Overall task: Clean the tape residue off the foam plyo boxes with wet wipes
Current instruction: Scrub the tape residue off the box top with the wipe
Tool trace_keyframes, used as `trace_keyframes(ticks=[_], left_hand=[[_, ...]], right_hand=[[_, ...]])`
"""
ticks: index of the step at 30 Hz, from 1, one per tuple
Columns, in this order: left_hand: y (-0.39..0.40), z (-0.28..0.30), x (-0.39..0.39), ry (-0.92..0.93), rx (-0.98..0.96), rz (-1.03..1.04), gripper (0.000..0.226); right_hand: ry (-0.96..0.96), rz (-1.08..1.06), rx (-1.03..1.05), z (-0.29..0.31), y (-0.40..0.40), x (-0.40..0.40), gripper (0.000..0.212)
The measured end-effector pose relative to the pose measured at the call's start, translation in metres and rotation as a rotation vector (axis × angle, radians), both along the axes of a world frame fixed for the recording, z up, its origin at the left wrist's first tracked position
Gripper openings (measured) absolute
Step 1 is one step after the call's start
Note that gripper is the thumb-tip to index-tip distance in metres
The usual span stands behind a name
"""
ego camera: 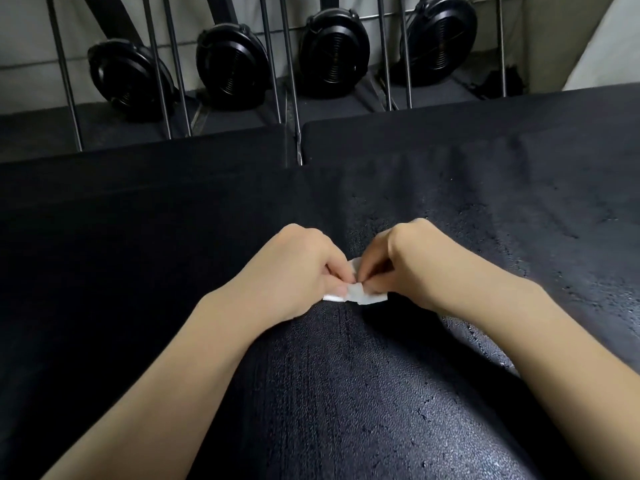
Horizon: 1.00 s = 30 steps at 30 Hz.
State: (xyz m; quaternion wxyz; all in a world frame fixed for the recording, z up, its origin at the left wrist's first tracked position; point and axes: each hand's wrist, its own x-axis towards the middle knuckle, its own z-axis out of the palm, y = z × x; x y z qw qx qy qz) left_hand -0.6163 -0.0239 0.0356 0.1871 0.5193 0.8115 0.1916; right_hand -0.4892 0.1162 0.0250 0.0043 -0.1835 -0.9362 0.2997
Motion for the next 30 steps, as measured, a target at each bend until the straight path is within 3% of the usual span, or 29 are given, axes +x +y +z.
trace_keyframes(ticks=[5,7,11,13,19,23,28,30], left_hand=[[-0.012,0.016,0.026,-0.038,-0.265,-0.192,0.023],[-0.016,0.015,0.036,-0.025,-0.268,-0.215,0.02],[-0.018,0.01,0.029,-0.057,-0.086,-0.027,0.013],[-0.019,0.006,0.027,-0.062,-0.048,0.042,0.011],[-0.051,0.015,0.066,-0.058,-0.216,-0.163,0.016],[-0.065,0.008,0.08,-0.065,-0.153,-0.101,0.01],[-0.07,-0.011,0.082,0.223,0.009,0.023,0.013],[-0.081,-0.017,0.091,0.369,-0.028,-0.014,0.034]], right_hand=[[-0.307,0.203,-0.052,0.023,-0.012,0.023,0.016],[-0.325,0.201,-0.049,0.026,-0.021,0.026,0.016],[-0.125,-0.028,0.054,0.011,-0.032,0.021,0.015],[-0.025,-0.034,0.093,-0.001,-0.035,0.025,0.018],[-0.167,0.124,-0.02,0.01,-0.052,0.076,0.016],[-0.027,0.09,-0.032,-0.006,-0.064,0.094,0.017],[0.276,0.043,0.111,-0.016,-0.076,0.09,0.015],[0.311,0.098,0.118,-0.016,-0.083,0.103,0.012]])
